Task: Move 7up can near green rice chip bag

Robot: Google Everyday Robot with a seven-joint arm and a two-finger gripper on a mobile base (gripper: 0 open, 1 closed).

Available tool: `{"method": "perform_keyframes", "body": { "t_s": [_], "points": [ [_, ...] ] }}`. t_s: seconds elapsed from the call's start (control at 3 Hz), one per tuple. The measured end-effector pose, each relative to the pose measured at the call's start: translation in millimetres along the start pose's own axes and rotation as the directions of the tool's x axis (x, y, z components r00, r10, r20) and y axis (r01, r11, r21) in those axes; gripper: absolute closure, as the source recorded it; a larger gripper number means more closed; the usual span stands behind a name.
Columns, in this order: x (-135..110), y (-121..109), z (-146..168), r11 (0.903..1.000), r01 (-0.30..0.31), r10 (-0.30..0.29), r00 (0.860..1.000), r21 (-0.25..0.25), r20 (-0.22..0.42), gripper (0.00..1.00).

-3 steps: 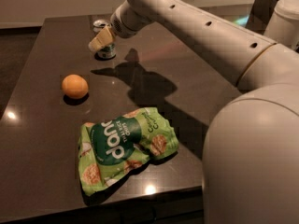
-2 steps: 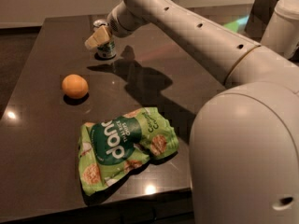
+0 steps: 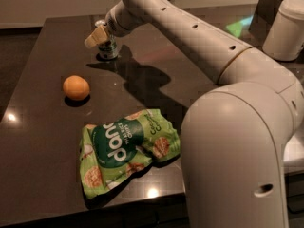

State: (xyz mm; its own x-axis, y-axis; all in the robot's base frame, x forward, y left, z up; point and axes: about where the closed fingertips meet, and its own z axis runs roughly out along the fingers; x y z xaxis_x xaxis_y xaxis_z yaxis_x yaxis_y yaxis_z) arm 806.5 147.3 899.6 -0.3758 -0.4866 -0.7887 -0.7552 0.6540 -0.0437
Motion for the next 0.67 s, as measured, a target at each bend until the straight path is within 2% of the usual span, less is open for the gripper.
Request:
{"method": "perform_keyframes", "body": {
  "t_s": [0.33, 0.67],
  "points": [
    [-1.3, 7.0, -3.5, 0.9999, 0.007, -0.007, 1.000, -0.009, -0.005, 0.44],
    [-0.6, 20.8, -11.9, 0.9995, 0.017, -0.018, 1.000, -0.026, -0.005, 0.67]
  ]
}}
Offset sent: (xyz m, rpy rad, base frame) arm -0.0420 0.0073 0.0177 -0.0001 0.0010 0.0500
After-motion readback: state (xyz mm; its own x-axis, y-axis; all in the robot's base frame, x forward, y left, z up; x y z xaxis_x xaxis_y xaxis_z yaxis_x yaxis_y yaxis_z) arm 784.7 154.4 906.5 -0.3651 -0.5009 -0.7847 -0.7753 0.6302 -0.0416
